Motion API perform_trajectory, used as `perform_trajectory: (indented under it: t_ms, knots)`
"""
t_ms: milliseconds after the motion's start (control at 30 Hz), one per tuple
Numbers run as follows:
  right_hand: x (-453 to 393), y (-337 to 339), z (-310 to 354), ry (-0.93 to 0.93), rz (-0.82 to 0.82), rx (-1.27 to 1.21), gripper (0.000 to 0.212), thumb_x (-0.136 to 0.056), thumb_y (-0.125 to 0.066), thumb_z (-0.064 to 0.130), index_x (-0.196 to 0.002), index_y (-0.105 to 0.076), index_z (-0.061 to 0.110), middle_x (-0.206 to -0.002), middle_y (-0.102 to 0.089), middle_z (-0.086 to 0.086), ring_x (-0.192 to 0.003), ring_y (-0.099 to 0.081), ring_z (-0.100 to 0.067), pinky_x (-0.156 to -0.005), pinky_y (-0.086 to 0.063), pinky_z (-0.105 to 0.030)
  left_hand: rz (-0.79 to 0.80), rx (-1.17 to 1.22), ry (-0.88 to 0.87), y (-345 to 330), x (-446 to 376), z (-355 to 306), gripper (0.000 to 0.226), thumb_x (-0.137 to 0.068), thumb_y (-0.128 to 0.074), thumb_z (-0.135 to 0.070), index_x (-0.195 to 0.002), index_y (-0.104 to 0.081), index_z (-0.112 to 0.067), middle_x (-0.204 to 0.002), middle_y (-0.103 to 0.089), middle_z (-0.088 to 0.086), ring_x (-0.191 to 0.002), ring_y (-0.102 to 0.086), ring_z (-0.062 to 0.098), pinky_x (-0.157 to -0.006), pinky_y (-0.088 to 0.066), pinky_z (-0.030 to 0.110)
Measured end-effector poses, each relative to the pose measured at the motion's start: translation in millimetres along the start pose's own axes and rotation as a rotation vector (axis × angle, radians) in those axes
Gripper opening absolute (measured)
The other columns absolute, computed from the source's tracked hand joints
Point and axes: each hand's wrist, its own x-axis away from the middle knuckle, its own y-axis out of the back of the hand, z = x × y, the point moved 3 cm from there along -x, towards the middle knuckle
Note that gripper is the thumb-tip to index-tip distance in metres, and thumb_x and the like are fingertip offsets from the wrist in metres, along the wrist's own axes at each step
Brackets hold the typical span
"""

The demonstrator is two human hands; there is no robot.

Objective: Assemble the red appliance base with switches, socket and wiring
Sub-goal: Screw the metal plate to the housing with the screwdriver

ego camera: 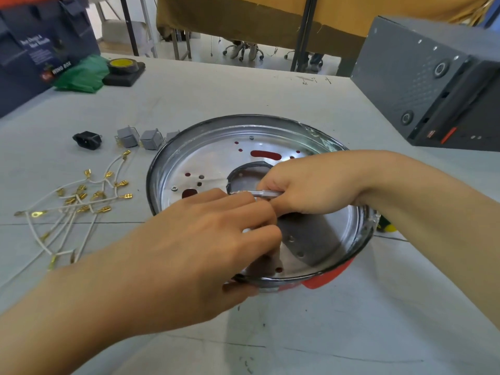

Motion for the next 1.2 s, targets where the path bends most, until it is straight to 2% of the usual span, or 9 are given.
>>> perform_trajectory:
  t_ms: [167,333,467,600,700,800,1000,1100,1200]
  knots:
    - [-3.7,1.3,-0.8,0.018,0.024,0.023,0.027,-0.092,-0.055,0.024,-0.066,-0.052,0.017,-0.065,-0.046,0.001,-0.061,-0.041,-0.011,-0.060,-0.037,-0.027,0.005,-0.012,0.003,-2.0,0.3,-0.2,0.030,-0.071,-0.052,-0.045,-0.092,-0.061,-0.025,-0.097,-0.060,-0.010,-0.084,-0.055,0.011,-0.066,-0.049,0.027]
    - [-3.5,0.0,-3.5,0.024,0.006,-0.001,0.030,-0.093,-0.055,0.021,-0.063,-0.050,0.020,-0.061,-0.047,0.006,-0.053,-0.040,-0.004,-0.050,-0.035,-0.016,-0.024,-0.029,0.005,-8.4,2.4,-1.2,0.047,-0.061,-0.067,-0.043,-0.103,-0.063,-0.022,-0.104,-0.059,-0.007,-0.092,-0.050,0.010,-0.068,-0.054,0.027]
    - [-3.5,0.0,-4.1,0.031,-0.022,-0.015,0.032,-0.092,-0.056,0.020,-0.061,-0.049,0.021,-0.061,-0.046,0.005,-0.053,-0.038,-0.005,-0.050,-0.033,-0.017,-0.005,-0.042,0.022,-12.2,1.7,-2.0,0.062,-0.048,-0.082,-0.042,-0.103,-0.064,-0.021,-0.105,-0.060,-0.005,-0.092,-0.045,0.011,-0.068,-0.053,0.026]
    - [-3.2,0.0,-4.8,0.044,-0.056,-0.008,0.033,-0.091,-0.056,0.018,-0.059,-0.047,0.020,-0.060,-0.044,0.005,-0.055,-0.037,-0.007,-0.054,-0.033,-0.023,-0.008,-0.034,0.032,-10.8,0.7,-1.1,0.063,-0.046,-0.084,-0.040,-0.102,-0.065,-0.021,-0.103,-0.061,-0.006,-0.088,-0.046,0.011,-0.066,-0.052,0.029]
    - [-3.0,-0.8,-4.6,0.049,-0.059,-0.011,0.030,-0.091,-0.056,0.019,-0.062,-0.050,0.019,-0.062,-0.047,0.002,-0.056,-0.039,-0.008,-0.055,-0.035,-0.025,-0.010,-0.012,0.039,-7.6,1.5,0.4,0.056,-0.055,-0.079,-0.044,-0.104,-0.065,-0.021,-0.102,-0.062,-0.006,-0.087,-0.051,0.012,-0.066,-0.052,0.029]
    - [-3.1,-0.1,-3.9,0.043,-0.063,-0.017,0.026,-0.091,-0.056,0.019,-0.064,-0.054,0.018,-0.065,-0.050,0.000,-0.059,-0.042,-0.009,-0.057,-0.036,-0.026,-0.012,-0.003,0.055,-3.9,2.0,-0.2,0.042,-0.072,-0.060,-0.051,-0.101,-0.065,-0.021,-0.102,-0.062,-0.006,-0.088,-0.058,0.015,-0.077,-0.042,0.029]
    - [-8.0,2.3,-1.6,0.007,0.074,-0.004,0.025,-0.093,-0.053,0.029,-0.084,-0.061,0.007,-0.074,-0.049,-0.009,-0.066,-0.044,-0.021,-0.063,-0.036,-0.032,-0.068,-0.054,0.144,-1.1,6.6,4.5,0.049,-0.079,-0.050,-0.058,-0.101,-0.067,-0.018,-0.105,-0.065,-0.005,-0.088,-0.061,0.020,-0.081,-0.040,0.034]
    - [-10.8,4.1,3.4,0.003,0.177,-0.064,0.023,-0.093,-0.056,0.026,-0.075,-0.058,0.011,-0.056,-0.042,-0.002,-0.049,-0.034,-0.016,-0.046,-0.028,-0.023,-0.071,-0.047,0.144,-0.7,9.9,6.2,0.051,-0.079,-0.049,-0.059,-0.102,-0.067,-0.017,-0.101,-0.065,-0.005,-0.084,-0.062,0.021,-0.078,-0.041,0.034]
    - [-15.6,11.4,6.4,0.036,0.212,-0.068,0.027,-0.090,-0.061,0.023,-0.064,-0.058,0.018,-0.041,-0.039,0.013,-0.041,-0.029,-0.008,-0.043,-0.024,-0.019,-0.058,-0.044,0.133,-1.0,11.5,8.0,0.049,-0.077,-0.049,-0.058,-0.099,-0.068,-0.019,-0.098,-0.065,-0.006,-0.082,-0.063,0.020,-0.077,-0.040,0.030]
